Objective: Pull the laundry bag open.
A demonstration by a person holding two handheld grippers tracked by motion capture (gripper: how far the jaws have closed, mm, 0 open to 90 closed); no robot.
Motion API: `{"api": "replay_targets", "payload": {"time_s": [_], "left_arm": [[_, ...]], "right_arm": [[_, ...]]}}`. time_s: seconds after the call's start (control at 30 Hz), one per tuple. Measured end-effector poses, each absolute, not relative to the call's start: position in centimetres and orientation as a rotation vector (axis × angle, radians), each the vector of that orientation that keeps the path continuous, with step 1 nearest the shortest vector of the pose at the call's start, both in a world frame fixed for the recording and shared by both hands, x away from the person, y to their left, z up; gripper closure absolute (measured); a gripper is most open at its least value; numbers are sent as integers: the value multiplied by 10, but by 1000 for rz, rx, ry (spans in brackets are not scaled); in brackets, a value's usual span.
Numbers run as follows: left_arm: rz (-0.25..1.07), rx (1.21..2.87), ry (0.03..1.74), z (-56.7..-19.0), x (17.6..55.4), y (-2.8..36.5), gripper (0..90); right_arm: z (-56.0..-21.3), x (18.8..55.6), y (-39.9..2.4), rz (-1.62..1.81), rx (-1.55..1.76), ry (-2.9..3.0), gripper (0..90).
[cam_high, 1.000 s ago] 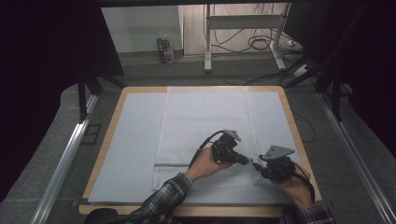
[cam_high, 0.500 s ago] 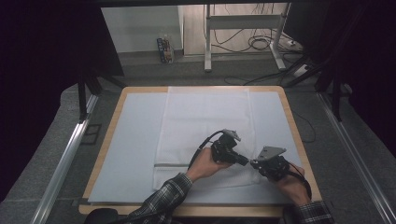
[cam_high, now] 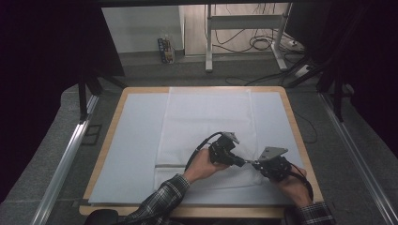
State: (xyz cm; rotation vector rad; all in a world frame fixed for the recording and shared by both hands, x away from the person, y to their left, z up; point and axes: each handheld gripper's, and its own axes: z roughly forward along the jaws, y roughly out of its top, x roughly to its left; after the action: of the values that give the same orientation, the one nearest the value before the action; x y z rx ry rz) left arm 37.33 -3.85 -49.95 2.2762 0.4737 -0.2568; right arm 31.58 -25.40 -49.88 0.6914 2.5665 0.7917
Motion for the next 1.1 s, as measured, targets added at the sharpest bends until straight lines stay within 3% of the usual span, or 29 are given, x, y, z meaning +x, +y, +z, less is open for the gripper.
{"api": "replay_targets", "payload": {"time_s": [1.1], "left_arm": [[-227, 2248, 568, -505, 368, 1, 870]], "right_arm": [[-499, 317, -258, 809, 746, 2563, 846]]}}
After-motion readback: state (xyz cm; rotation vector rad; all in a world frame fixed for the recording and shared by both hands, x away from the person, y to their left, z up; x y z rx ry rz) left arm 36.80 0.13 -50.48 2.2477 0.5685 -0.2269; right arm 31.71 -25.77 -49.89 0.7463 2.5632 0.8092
